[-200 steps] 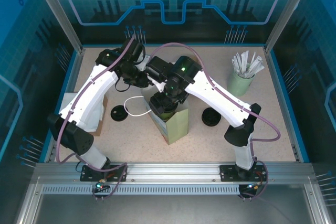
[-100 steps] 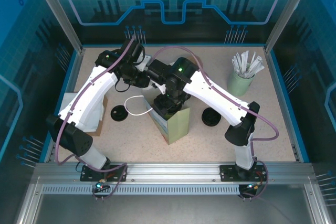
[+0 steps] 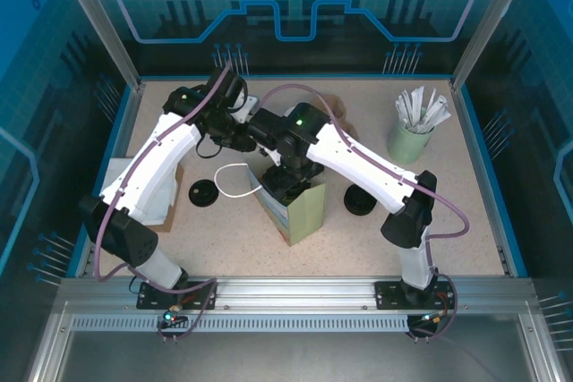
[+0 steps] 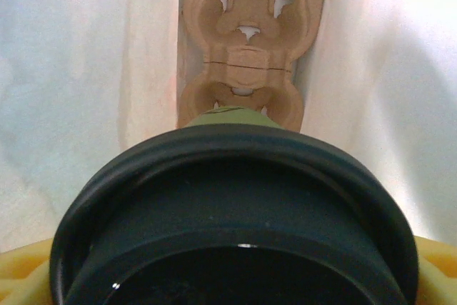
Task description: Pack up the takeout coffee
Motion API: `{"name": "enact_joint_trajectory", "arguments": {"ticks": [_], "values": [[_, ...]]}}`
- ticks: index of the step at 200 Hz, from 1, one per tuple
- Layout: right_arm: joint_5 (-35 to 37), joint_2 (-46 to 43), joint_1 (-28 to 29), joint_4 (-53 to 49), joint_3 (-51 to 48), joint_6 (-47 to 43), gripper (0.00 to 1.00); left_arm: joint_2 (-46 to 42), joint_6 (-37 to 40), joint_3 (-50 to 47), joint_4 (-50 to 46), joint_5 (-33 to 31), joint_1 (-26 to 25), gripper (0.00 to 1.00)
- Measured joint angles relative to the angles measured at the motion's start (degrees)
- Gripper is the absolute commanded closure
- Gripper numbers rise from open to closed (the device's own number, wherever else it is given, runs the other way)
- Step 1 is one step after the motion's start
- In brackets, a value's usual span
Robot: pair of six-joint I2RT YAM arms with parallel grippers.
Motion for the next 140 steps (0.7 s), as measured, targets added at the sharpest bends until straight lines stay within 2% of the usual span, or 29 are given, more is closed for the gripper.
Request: {"name": "enact_joint_trajectory", "arguments": {"ticks": [64, 140], "values": [[1.03, 0.07, -0.70, 2.93, -5.05, 0.04, 0.24, -0.02, 0.15, -0.79, 0.02, -0.48, -0.11, 0.62], [1.01, 0.04, -1.14, 7.39, -11.82, 0.09, 0.24, -0.04, 0.15, -1.27, 0.02, -2.08, -0.22, 0.56]]}}
